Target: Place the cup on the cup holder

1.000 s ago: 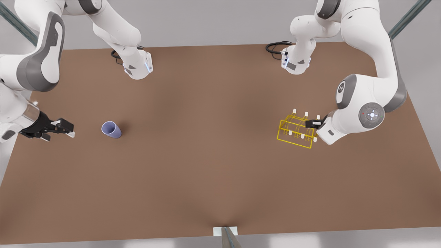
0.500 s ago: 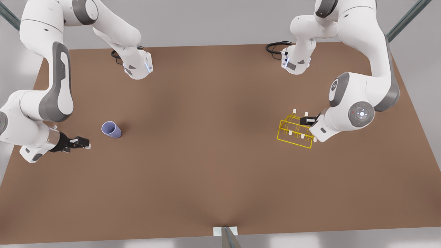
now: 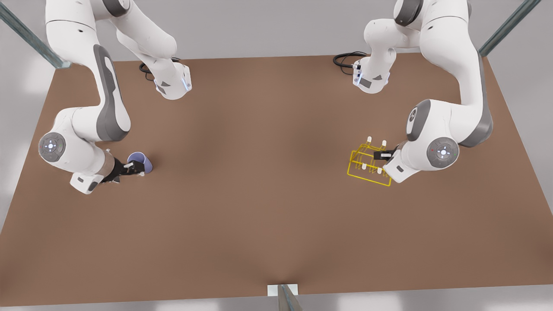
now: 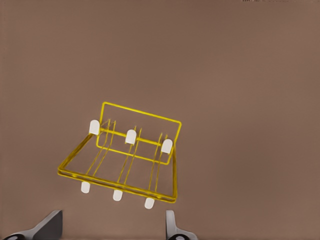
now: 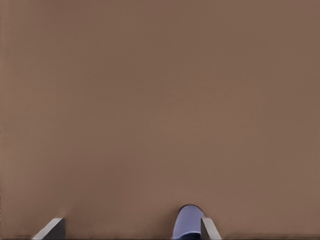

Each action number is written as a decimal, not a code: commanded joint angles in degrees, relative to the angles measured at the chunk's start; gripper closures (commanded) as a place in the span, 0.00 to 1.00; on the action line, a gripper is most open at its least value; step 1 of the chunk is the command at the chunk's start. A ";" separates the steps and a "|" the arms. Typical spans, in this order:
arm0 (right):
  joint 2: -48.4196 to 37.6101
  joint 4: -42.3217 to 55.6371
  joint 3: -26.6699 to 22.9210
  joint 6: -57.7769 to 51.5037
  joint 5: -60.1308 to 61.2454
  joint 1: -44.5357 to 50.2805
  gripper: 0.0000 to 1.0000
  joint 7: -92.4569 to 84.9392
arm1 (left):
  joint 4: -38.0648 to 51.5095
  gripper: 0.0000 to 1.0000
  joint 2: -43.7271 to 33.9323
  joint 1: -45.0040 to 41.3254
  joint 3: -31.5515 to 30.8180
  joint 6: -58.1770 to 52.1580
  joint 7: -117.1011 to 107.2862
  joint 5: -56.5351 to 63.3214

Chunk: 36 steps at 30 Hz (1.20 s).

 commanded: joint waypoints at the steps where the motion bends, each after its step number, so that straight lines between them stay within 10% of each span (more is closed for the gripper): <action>1: -2.30 -2.64 1.03 0.50 0.36 -0.26 0.00 0.76 | 0.02 0.00 -0.20 -0.01 -0.02 0.13 -1.75 0.28; 27: -4.15 -27.08 2.61 17.81 -2.98 -9.49 0.00 1.63 | -3.50 0.00 2.79 -4.06 -0.19 11.91 -5.79 2.48; 36: -5.29 -31.74 13.33 25.54 -3.51 -19.32 0.00 2.16 | -7.10 0.00 1.12 -3.97 -0.19 14.46 -5.79 2.57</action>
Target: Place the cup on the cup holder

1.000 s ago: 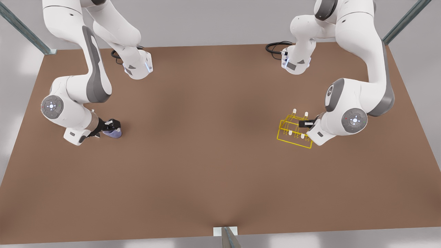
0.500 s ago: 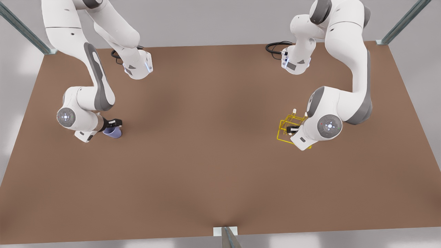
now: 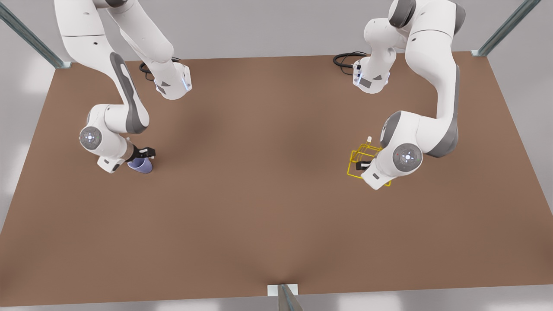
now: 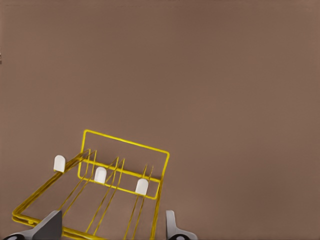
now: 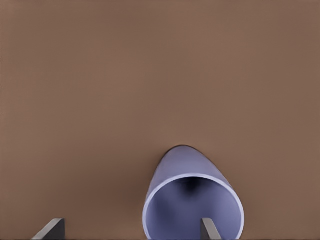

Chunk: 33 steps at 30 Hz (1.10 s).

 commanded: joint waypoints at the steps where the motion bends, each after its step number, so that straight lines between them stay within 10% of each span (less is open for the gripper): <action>1: 0.04 -0.58 2.83 5.19 0.03 -2.78 0.00 0.77 | -1.16 0.00 -1.17 -0.01 -0.01 1.89 -1.15 0.08; 33: 2.85 -4.10 3.00 10.47 -1.81 -3.66 0.00 1.65 | -0.99 0.00 -3.72 4.12 -3.62 -0.48 -0.45 -0.10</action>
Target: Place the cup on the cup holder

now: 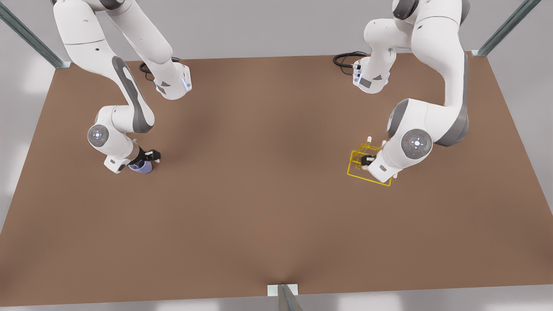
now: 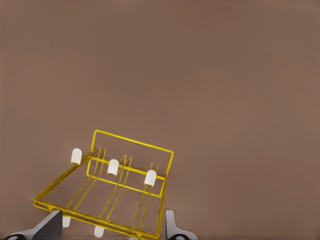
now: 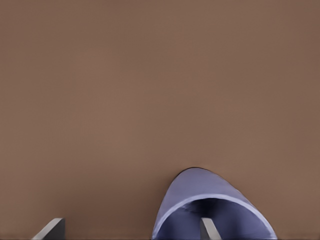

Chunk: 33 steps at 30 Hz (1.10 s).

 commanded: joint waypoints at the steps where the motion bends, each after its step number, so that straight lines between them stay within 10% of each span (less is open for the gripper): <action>1: 0.11 -0.44 0.12 0.79 -1.00 -0.47 0.00 0.27 | 0.05 0.00 -0.04 0.23 -0.05 -0.02 -0.04 -0.94; 12: 2.66 -1.76 0.03 4.30 -3.11 -1.35 0.00 0.27 | 0.05 0.00 0.92 -0.03 -0.05 0.51 -0.04 -0.76; 15: 2.66 -1.76 0.03 4.39 -3.20 -1.97 0.66 0.27 | 0.14 0.00 1.01 -0.03 -0.05 0.60 -0.04 -0.76; 28: -4.63 -1.67 0.73 -1.67 -4.78 -5.04 0.79 -0.78 | 0.23 0.00 1.27 0.06 -0.05 0.95 -0.04 -0.50; 33: -3.23 11.24 9.52 -11.69 4.52 -0.75 0.79 7.74 | 0.40 0.00 1.10 0.15 0.03 1.04 -0.04 -0.50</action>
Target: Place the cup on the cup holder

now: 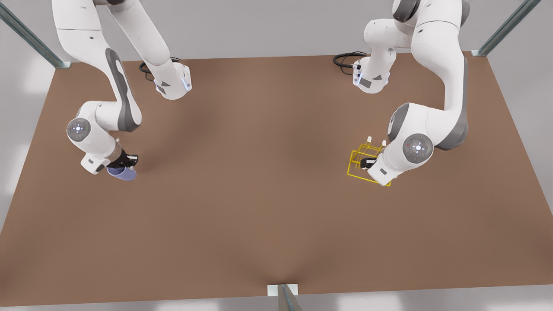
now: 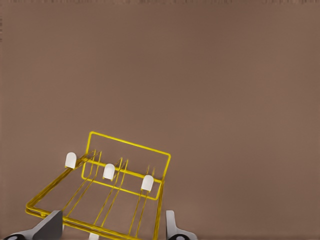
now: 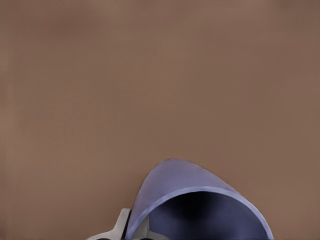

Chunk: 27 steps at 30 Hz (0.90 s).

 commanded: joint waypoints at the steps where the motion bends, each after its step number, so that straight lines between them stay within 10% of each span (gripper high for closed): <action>1: 2.16 5.38 1.47 -8.49 6.52 12.03 0.79 12.02 | 0.00 0.00 0.03 0.01 0.00 0.18 -0.03 0.11; 3: 6.90 11.00 -2.04 -9.98 8.19 22.22 0.79 18.97 | -0.08 0.00 -0.15 0.10 0.00 0.54 -0.03 0.20; 12: 31.43 52.31 -61.37 -20.97 32.62 95.79 0.79 39.01 | 0.80 0.00 -0.85 1.94 0.26 0.36 0.59 0.38; 16: 33.45 54.51 -61.38 -11.13 51.68 95.71 0.79 42.96 | 2.46 0.00 -0.59 2.03 0.43 0.54 -0.38 0.29; 21: 37.93 55.04 -55.58 0.56 70.59 95.62 0.79 38.39 | 22.68 0.00 7.67 2.56 0.35 3.87 -73.40 -20.71; 27: 44.00 58.11 -53.11 2.41 75.69 92.90 0.79 33.38 | 22.06 0.00 8.20 2.82 0.52 11.70 -77.55 -21.16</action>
